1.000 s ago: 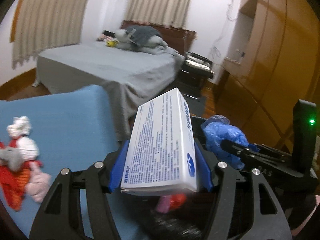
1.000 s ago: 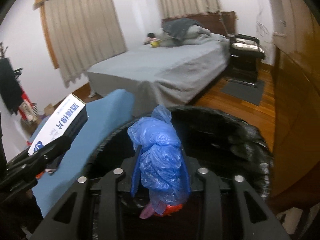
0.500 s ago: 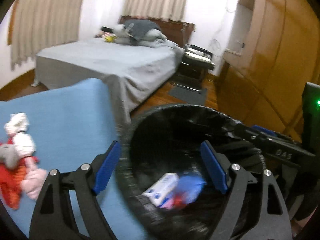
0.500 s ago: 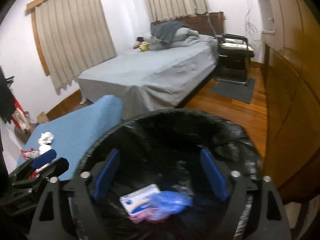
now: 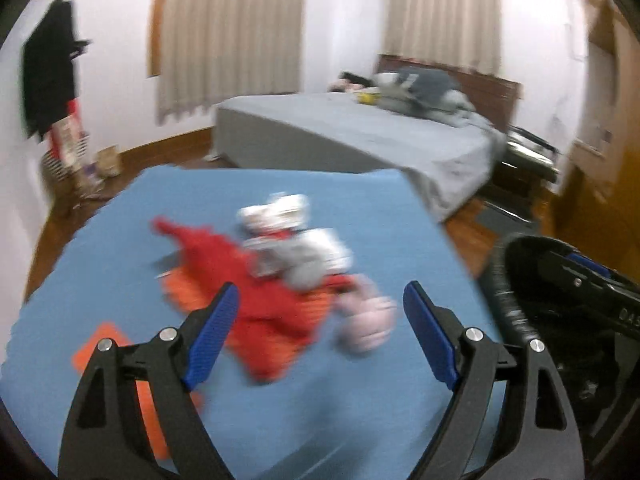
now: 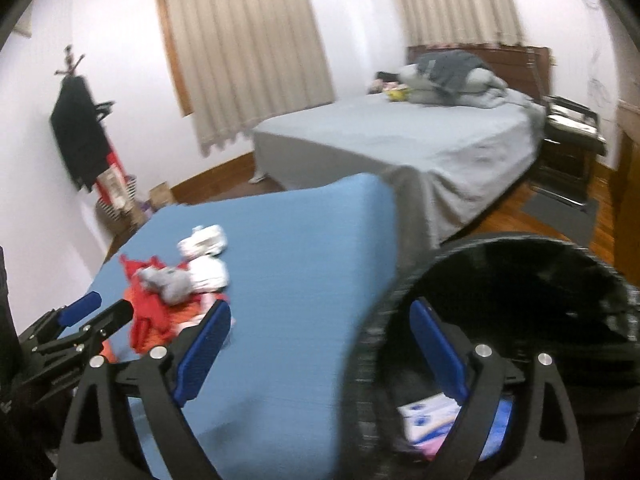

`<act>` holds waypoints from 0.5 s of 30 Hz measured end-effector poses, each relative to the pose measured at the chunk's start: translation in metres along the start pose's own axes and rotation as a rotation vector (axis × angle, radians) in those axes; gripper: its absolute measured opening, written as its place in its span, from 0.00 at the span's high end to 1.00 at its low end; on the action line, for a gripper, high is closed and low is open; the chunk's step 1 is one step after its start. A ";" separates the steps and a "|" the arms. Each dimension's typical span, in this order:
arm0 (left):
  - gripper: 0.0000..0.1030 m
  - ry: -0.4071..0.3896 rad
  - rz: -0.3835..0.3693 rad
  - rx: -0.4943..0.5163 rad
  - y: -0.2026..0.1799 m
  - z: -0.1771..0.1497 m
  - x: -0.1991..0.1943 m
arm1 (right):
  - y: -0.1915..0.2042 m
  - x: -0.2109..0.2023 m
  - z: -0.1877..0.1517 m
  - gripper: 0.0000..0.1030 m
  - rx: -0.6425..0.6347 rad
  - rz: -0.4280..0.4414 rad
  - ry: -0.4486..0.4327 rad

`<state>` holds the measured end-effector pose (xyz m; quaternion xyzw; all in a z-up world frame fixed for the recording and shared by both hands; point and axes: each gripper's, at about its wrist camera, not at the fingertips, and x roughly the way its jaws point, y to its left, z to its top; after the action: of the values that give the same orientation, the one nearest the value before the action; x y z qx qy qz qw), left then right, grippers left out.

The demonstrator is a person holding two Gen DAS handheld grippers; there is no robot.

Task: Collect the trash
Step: 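Grasp the orange mesh sleeve with the left gripper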

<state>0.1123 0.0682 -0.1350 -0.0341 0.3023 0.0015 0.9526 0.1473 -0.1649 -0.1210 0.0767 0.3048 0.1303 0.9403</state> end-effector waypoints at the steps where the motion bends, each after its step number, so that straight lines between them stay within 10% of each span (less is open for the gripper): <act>1: 0.21 0.003 0.024 -0.010 0.010 -0.002 -0.001 | 0.008 0.005 -0.002 0.13 -0.011 0.009 0.007; 15: 0.21 0.114 0.238 -0.176 0.120 -0.035 0.000 | 0.071 0.063 -0.025 0.13 -0.129 0.023 0.089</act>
<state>0.0896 0.1853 -0.1711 -0.0814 0.3564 0.1387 0.9204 0.1672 -0.0772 -0.1600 0.0138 0.3363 0.1636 0.9273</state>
